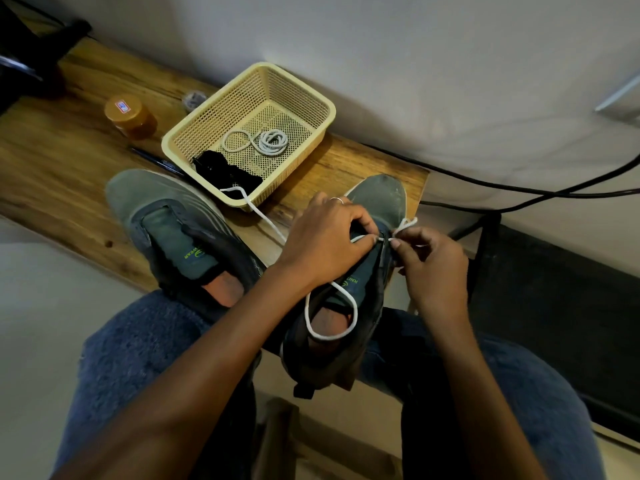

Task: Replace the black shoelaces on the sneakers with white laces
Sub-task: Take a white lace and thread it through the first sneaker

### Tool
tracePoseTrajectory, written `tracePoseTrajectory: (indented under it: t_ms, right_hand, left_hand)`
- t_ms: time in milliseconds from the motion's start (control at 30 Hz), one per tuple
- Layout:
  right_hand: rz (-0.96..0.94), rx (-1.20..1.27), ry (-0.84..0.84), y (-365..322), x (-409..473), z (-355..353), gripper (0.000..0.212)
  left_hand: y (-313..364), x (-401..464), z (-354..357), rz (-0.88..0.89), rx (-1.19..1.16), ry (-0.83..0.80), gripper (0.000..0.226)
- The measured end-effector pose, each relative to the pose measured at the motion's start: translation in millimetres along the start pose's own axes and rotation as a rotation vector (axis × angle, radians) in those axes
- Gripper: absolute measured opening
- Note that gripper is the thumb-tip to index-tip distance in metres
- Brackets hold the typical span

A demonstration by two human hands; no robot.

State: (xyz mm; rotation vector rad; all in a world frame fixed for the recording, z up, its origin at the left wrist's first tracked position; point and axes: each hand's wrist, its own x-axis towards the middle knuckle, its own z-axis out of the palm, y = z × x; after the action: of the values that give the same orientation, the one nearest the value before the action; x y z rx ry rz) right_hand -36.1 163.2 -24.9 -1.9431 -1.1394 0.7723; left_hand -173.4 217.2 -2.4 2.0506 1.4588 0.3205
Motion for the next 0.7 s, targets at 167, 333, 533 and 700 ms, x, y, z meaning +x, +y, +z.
tracePoseTrajectory:
  t_ms: [167, 333, 533, 700]
  right_hand:
    - [-0.092, -0.221, 0.063, 3.7, -0.6, 2.3, 0.007]
    - [0.027, 0.085, 0.46, 7.3, 10.5, -24.1, 0.01]
    - [0.097, 0.13, 0.269, 2.4, 4.4, -14.0, 0.037]
    - [-0.12, 0.132, 0.162, -12.1, -7.1, -1.7, 0.059]
  left_hand:
    - [-2.7, 0.6, -1.7, 0.012, 0.003, -0.008, 0.009]
    - [-5.1, 0.6, -3.4, 0.021, -0.007, -0.033, 0.011]
    - [-5.3, 1.3, -2.5, 0.028, -0.046, 0.02, 0.006]
    - [-4.9, 2.6, -0.2, 0.07, -0.083, 0.104, 0.004]
